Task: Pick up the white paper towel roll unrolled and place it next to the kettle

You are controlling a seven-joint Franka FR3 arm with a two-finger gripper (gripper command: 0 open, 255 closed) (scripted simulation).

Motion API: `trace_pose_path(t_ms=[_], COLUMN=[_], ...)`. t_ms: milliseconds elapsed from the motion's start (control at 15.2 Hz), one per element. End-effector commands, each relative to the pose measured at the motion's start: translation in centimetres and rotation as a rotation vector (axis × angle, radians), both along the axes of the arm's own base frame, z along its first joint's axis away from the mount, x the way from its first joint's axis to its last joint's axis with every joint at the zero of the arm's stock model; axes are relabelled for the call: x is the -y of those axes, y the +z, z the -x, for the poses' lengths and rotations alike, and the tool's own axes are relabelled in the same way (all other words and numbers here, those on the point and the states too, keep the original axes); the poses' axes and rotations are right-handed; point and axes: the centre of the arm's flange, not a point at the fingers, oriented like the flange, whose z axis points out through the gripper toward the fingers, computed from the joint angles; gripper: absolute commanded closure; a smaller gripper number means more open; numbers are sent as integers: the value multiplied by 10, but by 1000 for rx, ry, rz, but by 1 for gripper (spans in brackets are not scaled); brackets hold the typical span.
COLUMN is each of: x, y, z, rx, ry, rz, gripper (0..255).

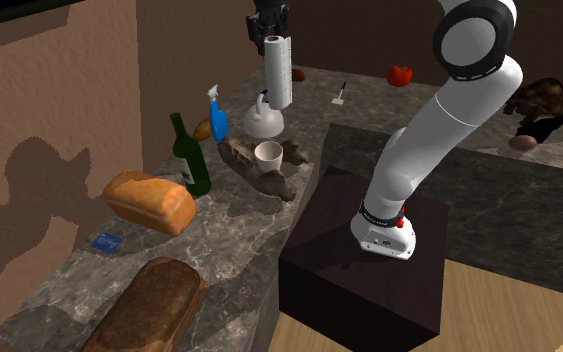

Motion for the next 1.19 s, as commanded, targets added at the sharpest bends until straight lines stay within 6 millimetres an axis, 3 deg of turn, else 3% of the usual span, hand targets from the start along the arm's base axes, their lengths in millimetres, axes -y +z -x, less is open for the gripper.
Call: trace_pose_path(t_ms=[0,198,1122], x=[26,64,64], y=[3,4,-70], z=[-9,-24,-24], rx=[0,0,0], ry=[1,1,1], rz=[1,1,1], gripper=[255,255,255])
